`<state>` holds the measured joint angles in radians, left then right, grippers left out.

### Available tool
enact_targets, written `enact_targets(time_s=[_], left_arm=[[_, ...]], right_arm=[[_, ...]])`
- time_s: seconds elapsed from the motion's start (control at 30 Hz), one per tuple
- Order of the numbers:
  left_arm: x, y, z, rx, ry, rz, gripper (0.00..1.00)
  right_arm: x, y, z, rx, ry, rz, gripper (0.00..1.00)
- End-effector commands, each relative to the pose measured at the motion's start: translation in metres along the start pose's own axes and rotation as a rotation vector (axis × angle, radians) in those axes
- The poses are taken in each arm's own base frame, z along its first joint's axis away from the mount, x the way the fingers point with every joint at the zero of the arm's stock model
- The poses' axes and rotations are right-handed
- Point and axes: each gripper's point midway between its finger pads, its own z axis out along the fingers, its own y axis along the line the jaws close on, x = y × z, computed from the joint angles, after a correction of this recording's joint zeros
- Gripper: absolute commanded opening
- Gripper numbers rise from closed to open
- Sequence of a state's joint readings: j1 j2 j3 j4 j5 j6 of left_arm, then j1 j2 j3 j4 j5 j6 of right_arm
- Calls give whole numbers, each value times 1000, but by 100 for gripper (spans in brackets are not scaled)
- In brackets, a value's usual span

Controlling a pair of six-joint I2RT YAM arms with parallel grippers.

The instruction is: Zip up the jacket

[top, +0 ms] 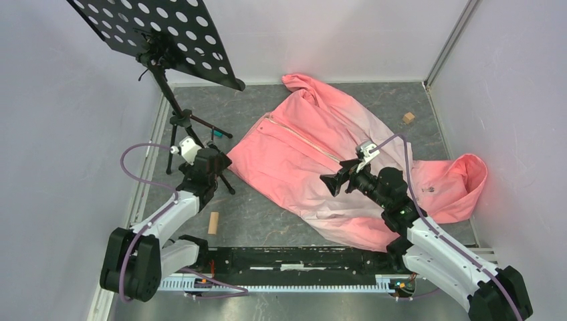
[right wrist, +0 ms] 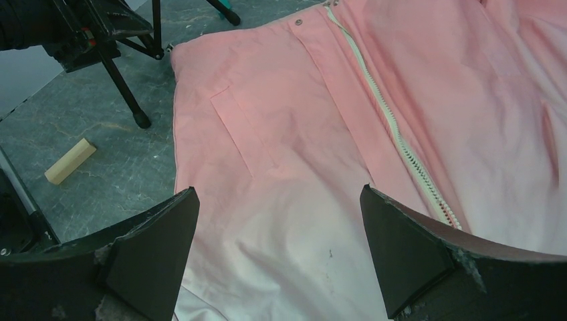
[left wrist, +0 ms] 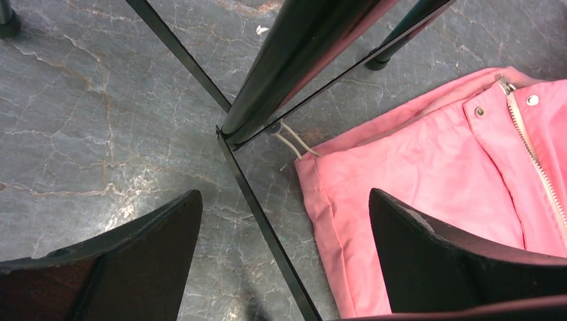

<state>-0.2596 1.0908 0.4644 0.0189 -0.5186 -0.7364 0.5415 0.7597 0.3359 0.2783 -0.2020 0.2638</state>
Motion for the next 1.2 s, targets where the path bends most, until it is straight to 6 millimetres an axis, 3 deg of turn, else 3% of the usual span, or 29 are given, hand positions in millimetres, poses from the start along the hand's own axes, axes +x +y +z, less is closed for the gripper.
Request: enact_targets(time_s=[0.0, 0.27, 1.17], left_arm=[[-9, -5, 10, -2, -55, -4, 100], [-3, -6, 16, -15, -35, 13, 100], [-12, -16, 41, -91, -38, 100, 100]], right_arm=[[-7, 3, -2, -11, -21, -22, 97], [-10, 0, -4, 7, -25, -37, 97], [-8, -2, -5, 15, -13, -44, 97]])
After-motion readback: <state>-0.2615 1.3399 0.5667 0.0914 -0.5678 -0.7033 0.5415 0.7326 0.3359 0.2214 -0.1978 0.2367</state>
